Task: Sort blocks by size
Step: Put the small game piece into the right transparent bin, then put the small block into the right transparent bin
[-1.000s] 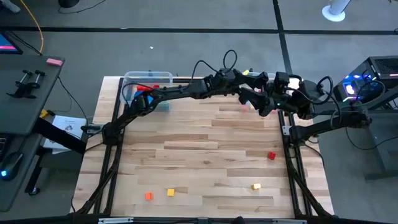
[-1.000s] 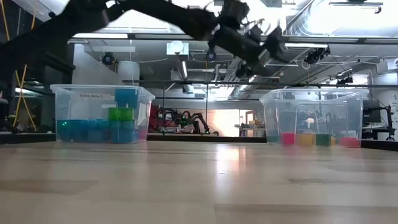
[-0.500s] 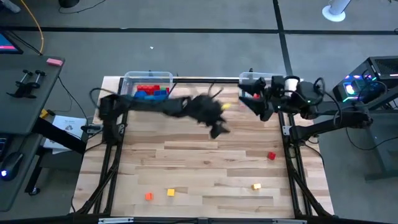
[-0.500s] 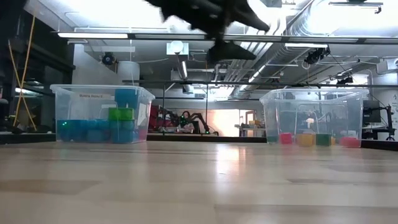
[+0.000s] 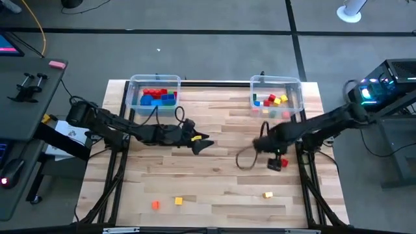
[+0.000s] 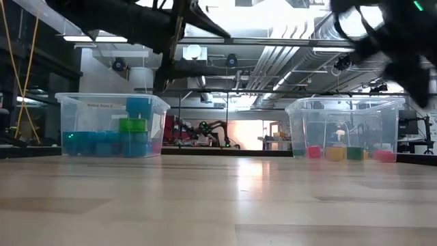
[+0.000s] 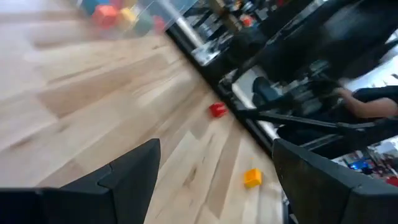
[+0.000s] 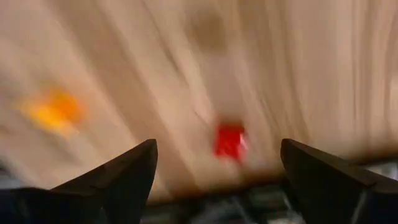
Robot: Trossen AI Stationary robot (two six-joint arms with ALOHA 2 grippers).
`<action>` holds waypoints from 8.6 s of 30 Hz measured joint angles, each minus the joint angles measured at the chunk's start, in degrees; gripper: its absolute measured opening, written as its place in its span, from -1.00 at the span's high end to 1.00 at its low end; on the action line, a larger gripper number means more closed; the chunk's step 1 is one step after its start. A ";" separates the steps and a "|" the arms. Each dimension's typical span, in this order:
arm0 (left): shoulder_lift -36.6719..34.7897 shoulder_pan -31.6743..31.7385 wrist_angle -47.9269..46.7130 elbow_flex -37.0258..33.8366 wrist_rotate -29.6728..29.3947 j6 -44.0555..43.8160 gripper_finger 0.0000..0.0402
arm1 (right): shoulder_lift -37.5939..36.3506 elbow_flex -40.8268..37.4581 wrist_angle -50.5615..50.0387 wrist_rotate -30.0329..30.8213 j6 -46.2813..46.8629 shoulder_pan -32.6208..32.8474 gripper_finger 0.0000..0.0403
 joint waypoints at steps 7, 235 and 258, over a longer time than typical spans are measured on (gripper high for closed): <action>-2.49 2.01 0.35 0.02 3.11 4.64 -0.46 | 1.80 -16.99 7.47 -8.34 13.46 5.67 -0.67; -3.73 -35.12 -47.58 12.48 -6.45 -27.16 0.24 | -10.16 23.31 54.82 24.43 -15.91 -7.99 -0.56; 14.01 -34.77 -59.51 28.92 6.53 25.07 -0.21 | -5.17 23.31 54.94 30.14 0.29 9.86 -0.56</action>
